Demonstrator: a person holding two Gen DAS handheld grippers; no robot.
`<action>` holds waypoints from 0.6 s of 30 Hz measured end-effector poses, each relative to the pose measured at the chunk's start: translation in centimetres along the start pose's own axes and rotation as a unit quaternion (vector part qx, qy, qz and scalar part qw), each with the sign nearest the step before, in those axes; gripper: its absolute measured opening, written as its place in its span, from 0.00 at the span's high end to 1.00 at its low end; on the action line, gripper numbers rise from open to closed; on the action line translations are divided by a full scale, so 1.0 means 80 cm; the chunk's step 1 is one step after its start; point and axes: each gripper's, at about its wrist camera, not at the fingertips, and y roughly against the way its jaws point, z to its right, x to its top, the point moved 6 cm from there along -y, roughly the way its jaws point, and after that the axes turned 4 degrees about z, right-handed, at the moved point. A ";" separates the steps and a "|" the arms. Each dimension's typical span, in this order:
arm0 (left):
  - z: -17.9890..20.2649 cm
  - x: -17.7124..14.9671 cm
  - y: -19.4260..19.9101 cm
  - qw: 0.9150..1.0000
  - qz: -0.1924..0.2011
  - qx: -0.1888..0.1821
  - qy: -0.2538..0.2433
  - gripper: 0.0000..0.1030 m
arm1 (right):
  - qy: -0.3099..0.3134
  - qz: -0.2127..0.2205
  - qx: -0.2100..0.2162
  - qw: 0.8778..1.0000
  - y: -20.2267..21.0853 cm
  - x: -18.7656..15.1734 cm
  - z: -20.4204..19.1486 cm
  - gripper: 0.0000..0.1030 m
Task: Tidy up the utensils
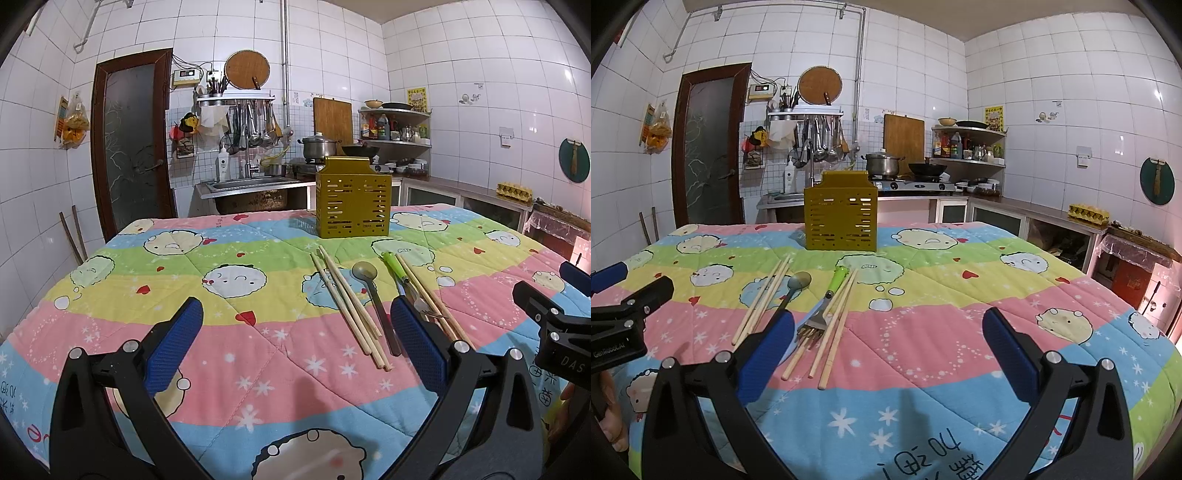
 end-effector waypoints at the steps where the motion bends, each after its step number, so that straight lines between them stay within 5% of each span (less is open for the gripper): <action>1: 0.000 0.000 0.000 1.000 0.000 0.000 0.000 0.05 | 0.000 0.001 -0.001 1.000 0.000 0.000 0.000 0.04; 18: 0.001 0.000 0.001 1.000 0.000 0.000 0.000 0.05 | -0.004 0.004 -0.002 1.000 0.003 -0.001 0.000 0.04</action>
